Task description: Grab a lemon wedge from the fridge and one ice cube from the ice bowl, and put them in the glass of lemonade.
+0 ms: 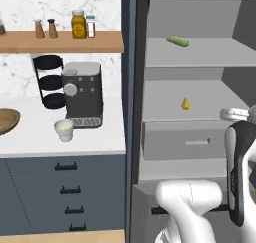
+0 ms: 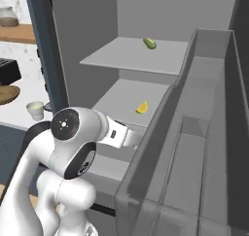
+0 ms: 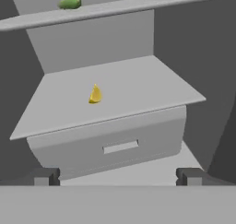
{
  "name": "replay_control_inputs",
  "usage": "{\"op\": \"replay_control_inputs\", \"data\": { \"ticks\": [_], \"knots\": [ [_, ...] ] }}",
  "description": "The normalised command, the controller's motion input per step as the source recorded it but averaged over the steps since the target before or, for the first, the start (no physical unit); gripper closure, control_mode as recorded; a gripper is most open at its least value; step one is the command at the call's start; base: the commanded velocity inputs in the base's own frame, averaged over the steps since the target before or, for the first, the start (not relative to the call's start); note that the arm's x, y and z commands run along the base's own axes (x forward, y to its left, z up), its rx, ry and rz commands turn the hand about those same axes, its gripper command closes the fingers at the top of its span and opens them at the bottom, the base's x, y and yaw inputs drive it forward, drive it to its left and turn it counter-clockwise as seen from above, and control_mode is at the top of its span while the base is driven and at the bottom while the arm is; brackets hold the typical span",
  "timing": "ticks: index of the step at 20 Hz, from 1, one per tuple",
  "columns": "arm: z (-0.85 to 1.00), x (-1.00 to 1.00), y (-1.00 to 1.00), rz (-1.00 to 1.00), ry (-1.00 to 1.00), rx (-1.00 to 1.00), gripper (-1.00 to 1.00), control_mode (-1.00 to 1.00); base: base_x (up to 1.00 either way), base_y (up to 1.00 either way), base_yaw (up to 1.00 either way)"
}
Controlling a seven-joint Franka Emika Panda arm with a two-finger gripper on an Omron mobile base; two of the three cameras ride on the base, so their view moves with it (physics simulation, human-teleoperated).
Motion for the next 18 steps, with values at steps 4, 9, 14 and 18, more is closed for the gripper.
{"op": "replay_control_inputs", "data": {
  "ticks": [4, 9, 14, 18],
  "knots": [
    [0.0, 0.0, 0.0, 0.0, 0.0, 0.0, -1.0, 1.0, 0.96, -0.13, 0.0],
    [0.0, 0.78, 0.07, -0.03, 0.05, 0.0, -1.0, -1.0, 0.2, 0.0, 0.0],
    [-0.01, 0.98, 0.21, -0.01, 0.1, 0.0, -1.0, -1.0, 0.0, 0.0, 0.0],
    [-0.29, 0.47, 0.0, 0.0, 0.12, 0.0, -1.0, -1.0, 0.0, 0.0, 0.0]
  ]
}}
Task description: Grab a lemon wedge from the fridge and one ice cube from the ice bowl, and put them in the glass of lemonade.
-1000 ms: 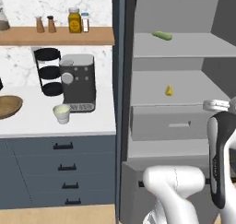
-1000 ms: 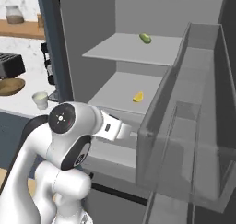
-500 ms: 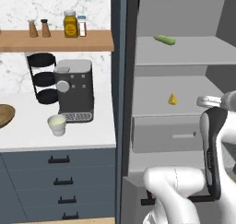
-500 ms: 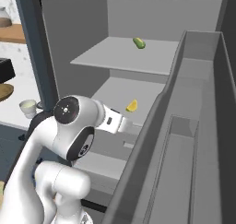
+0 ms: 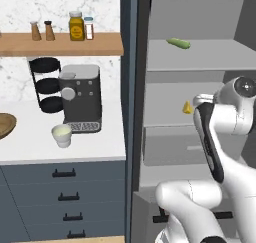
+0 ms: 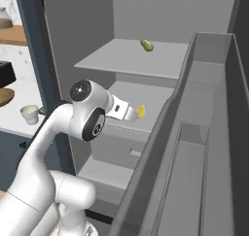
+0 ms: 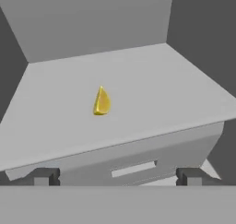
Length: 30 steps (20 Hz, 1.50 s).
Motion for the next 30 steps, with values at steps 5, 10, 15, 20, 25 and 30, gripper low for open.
{"op": "replay_control_inputs", "data": {
  "ticks": [5, 10, 15, 20, 25, 30],
  "knots": [
    [-0.41, 0.61, 0.0, 0.0, 0.16, 0.0, -1.0, -1.0, 0.0, 0.0, 0.0],
    [-0.29, 0.92, 0.04, 0.0, 0.02, 0.0, -1.0, -1.0, 0.0, 0.0, 0.0],
    [-0.46, 0.98, 0.0, 0.0, 0.0, 0.0, -1.0, -1.0, 0.0, 0.0, 0.0],
    [-0.47, 0.76, -0.1, 0.01, 0.03, 0.0, -1.0, -1.0, 0.0, 0.0, 0.0],
    [-0.26, 0.16, -0.42, 0.03, 0.07, 0.0, -1.0, -1.0, 0.0, 0.0, 0.0],
    [-0.05, 0.15, -0.04, 0.0, 0.07, 0.0, -1.0, -1.0, 0.0, 0.0, 0.0]
  ]
}}
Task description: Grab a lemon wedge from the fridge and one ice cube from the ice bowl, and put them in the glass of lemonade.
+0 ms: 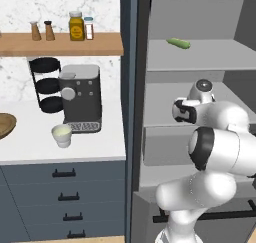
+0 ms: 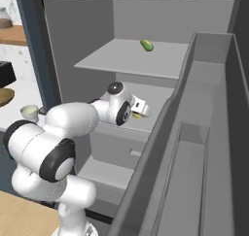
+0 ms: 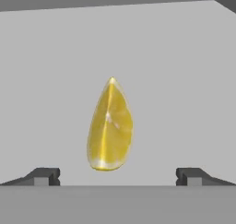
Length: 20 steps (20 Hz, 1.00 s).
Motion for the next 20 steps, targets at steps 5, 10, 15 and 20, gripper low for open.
{"op": "replay_control_inputs", "data": {
  "ticks": [5, 10, 15, 20],
  "knots": [
    [-0.07, 0.43, 0.0, 0.0, 0.0, 0.0, -1.0, -1.0, 0.0, 0.0, 0.0],
    [-0.33, 0.0, -0.12, 0.0, 0.0, 0.0, -1.0, -1.0, 0.0, 0.0, 0.0],
    [-0.27, 0.05, -0.07, 0.0, 0.0, 0.0, 1.0, -1.0, 0.0, 0.0, 0.0],
    [-0.07, 0.18, 0.0, 0.0, -0.01, 0.0, 1.0, -1.0, 0.0, 0.0, 0.0]
  ]
}}
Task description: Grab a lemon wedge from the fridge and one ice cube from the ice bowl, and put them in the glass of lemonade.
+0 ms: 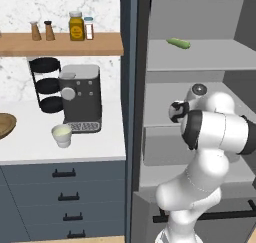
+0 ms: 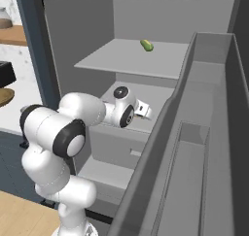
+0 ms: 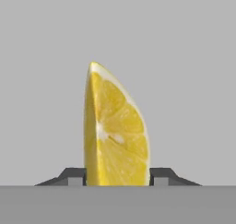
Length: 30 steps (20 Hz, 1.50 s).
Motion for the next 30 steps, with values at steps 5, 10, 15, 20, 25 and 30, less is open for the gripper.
{"op": "replay_control_inputs", "data": {
  "ticks": [5, 10, 15, 20, 25, 30],
  "knots": [
    [0.01, -0.16, 0.0, 0.0, 0.0, 0.0, 1.0, -1.0, 0.0, 0.0, 0.0],
    [0.48, -1.0, 0.01, 0.0, -0.01, 0.02, 1.0, -1.0, 0.0, 0.0, 0.0],
    [0.96, -1.0, 0.12, 0.02, 0.03, 0.0, 1.0, -1.0, 0.0, 0.0, 0.0],
    [0.83, -1.0, 0.33, 0.16, 0.09, 0.0, 1.0, -1.0, 0.0, 0.0, 0.0],
    [0.38, -1.0, 0.52, 0.22, 0.07, 0.0, 1.0, -1.0, 0.0, 0.0, 0.0],
    [0.19, -0.95, 0.12, -0.01, 0.01, -0.01, 1.0, -1.0, 0.0, 0.0, 0.0]
  ]
}}
